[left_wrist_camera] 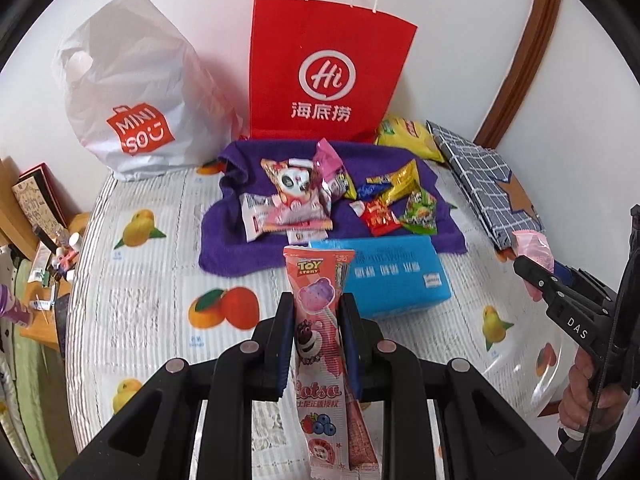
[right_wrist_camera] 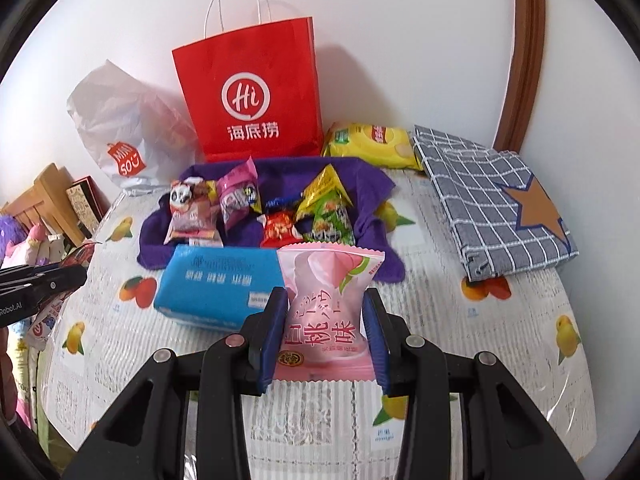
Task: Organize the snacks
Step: 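Carry the peach packet and Toy Story packet over the purple towel with both tools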
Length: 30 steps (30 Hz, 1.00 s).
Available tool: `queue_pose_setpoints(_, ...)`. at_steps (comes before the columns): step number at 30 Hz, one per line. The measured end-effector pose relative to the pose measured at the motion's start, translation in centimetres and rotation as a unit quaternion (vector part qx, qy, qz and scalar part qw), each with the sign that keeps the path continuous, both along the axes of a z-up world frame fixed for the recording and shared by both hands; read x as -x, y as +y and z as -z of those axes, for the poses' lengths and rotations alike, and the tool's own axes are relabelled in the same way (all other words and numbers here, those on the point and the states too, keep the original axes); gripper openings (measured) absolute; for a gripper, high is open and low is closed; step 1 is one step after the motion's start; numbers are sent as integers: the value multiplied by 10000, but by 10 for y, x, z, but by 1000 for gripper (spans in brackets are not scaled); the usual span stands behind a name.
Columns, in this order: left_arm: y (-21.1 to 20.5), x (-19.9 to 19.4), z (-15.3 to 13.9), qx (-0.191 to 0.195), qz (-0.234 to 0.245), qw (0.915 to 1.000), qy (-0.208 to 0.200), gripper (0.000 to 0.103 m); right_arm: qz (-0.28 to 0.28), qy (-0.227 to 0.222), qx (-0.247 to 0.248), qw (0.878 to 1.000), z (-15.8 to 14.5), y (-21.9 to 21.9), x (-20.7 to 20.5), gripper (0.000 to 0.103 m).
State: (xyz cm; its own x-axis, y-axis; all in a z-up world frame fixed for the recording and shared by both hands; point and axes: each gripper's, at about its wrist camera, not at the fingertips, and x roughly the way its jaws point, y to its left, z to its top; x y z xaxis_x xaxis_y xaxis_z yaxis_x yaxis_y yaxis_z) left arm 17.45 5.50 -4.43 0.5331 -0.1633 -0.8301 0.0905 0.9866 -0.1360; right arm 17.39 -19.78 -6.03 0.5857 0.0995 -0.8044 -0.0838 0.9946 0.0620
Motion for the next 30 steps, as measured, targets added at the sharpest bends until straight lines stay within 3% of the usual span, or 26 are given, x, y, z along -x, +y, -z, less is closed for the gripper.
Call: queue_pose_setpoints(30, 27, -99, 3, 118, -349, 9993, 5, 22, -250, -72, -109, 9996, 13, 28, -107, 38)
